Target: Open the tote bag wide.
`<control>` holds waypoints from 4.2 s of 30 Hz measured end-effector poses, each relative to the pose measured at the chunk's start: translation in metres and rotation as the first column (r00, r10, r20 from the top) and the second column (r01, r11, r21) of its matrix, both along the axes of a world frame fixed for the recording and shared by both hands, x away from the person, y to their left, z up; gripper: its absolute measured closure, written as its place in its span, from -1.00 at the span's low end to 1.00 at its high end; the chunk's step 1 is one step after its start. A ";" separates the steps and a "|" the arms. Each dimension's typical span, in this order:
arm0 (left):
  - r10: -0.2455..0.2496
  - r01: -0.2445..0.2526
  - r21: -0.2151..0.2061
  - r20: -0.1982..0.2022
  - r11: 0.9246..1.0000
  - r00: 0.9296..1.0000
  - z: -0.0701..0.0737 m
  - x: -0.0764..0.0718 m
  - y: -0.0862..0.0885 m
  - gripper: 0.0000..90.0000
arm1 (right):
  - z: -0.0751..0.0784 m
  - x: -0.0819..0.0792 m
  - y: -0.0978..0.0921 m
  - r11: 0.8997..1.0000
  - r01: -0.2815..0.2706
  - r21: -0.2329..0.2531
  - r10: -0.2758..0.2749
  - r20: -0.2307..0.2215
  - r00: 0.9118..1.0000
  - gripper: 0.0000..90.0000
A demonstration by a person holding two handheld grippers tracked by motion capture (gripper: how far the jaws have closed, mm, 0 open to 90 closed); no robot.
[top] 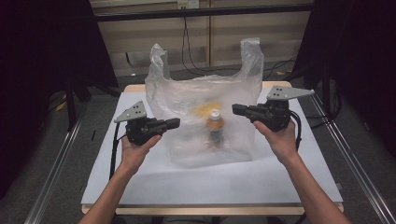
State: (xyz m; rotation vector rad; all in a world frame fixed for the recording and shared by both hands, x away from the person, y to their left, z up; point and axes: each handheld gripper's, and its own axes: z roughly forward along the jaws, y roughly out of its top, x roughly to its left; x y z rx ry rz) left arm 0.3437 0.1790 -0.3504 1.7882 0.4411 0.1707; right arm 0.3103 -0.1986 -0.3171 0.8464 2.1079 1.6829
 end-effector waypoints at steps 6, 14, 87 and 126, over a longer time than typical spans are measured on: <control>0.004 -0.004 -0.003 0.001 1.000 1.000 0.009 0.010 -0.003 1.00 | 0.015 0.008 0.003 1.000 -0.003 -0.016 0.003 0.016 1.000 1.00; 0.000 0.000 -0.005 0.018 1.000 1.000 0.028 0.020 -0.007 1.00 | 0.033 0.018 0.007 1.000 -0.004 -0.024 0.005 0.021 1.000 1.00; -0.096 0.113 0.264 -0.078 0.958 0.992 0.034 0.066 -0.071 1.00 | 0.001 0.065 0.023 0.973 -0.025 -0.231 -0.015 -0.168 0.986 1.00; -0.088 0.135 0.263 -0.184 0.955 0.979 -0.052 0.053 -0.067 1.00 | -0.072 0.045 0.010 0.982 -0.041 -0.185 -0.001 -0.219 0.976 1.00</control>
